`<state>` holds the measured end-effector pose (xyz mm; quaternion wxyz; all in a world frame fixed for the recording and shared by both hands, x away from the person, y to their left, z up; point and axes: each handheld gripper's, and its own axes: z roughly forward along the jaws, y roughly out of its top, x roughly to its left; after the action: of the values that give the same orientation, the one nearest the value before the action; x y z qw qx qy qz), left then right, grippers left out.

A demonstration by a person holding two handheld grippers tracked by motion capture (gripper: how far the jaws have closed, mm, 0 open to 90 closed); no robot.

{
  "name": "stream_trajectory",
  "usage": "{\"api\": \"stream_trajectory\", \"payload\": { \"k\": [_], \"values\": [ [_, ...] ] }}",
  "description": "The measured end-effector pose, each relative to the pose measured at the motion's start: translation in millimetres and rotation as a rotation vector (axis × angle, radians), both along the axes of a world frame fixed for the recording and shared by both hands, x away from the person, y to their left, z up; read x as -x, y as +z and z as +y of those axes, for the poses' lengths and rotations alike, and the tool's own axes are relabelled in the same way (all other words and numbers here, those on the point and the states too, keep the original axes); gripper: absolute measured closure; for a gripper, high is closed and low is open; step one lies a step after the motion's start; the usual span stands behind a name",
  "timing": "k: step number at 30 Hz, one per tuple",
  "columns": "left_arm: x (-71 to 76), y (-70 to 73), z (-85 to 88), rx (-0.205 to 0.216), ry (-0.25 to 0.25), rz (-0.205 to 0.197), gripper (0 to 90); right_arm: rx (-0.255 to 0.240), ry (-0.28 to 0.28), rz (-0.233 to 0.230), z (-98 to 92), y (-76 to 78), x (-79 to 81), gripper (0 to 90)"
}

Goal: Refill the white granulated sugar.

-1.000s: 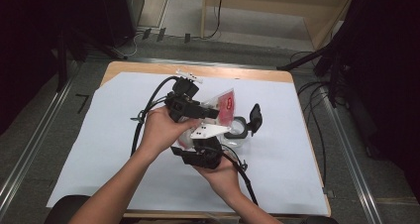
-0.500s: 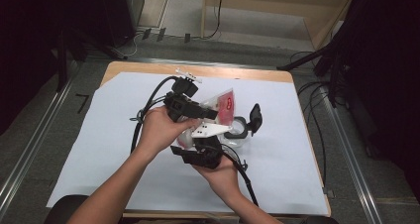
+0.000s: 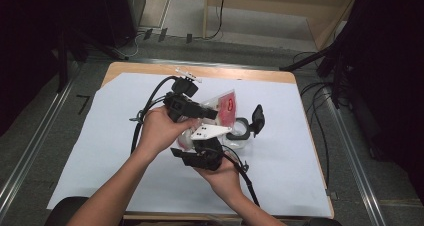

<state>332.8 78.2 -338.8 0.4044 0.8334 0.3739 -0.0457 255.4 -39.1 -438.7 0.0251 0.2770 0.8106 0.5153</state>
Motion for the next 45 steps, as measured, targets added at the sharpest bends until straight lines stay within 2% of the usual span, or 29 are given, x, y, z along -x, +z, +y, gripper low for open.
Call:
{"api": "stream_trajectory", "payload": {
  "k": [5,10,21,26,34,40,45],
  "values": [
    [0.7,0.9,-0.6,-0.011,-0.002,-0.002,71.2,-0.011,-0.007,0.01,-0.6,-0.3,-0.7,64.4],
    [1.3,2.4,1.1,0.007,0.004,0.004,69.7,-0.032,-0.008,0.026,-2.0,1.3,-1.6,64.7],
    [-5.8,2.8,-3.2,-0.01,-0.002,0.026,72.3,-0.026,-0.005,0.028,-1.5,0.9,-4.6,63.8],
    [-9.6,6.1,-7.0,-0.026,-0.011,0.02,72.4,-0.036,-0.011,0.023,-2.4,2.3,-7.5,63.8],
    [-9.4,5.4,-8.2,-0.005,-0.008,0.014,72.4,-0.036,-0.013,0.016,-3.9,2.7,-8.4,63.9],
    [-8.8,5.0,-8.3,-0.017,-0.008,0.008,72.0,-0.036,-0.004,0.034,-3.5,2.3,-9.8,63.9],
    [-7.3,6.6,-8.4,-0.014,-0.009,-0.003,71.8,-0.033,0.001,0.027,-3.7,3.9,-9.0,63.8]
  ]
}}
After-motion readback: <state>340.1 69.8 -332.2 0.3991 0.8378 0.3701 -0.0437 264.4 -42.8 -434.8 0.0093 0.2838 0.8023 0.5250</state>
